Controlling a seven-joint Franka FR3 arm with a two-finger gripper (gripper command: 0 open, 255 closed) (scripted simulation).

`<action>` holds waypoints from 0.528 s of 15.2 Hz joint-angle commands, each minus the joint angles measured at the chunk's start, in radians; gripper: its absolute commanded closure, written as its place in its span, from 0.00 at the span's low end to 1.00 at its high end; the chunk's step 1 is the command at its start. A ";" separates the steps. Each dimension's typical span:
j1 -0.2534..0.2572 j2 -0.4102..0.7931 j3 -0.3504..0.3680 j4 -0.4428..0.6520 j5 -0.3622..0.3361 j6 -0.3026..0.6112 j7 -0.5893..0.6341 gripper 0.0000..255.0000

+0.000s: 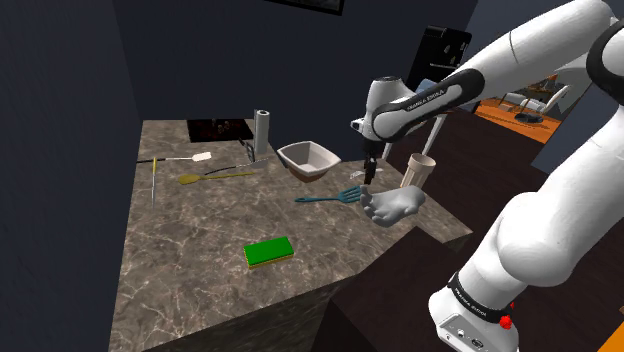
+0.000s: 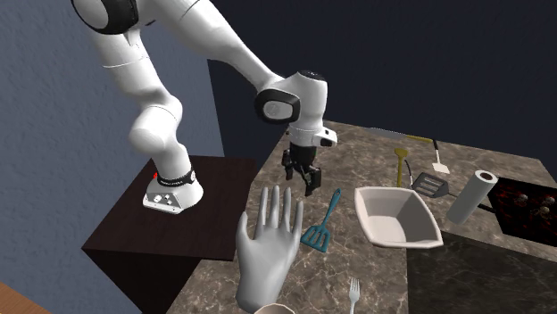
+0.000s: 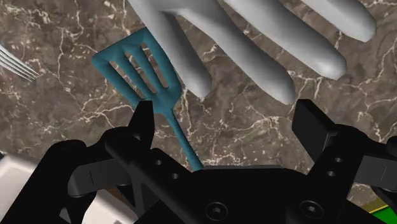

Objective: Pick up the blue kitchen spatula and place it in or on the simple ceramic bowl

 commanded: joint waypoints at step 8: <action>0.002 0.371 0.035 0.171 0.152 0.233 -0.348 0.00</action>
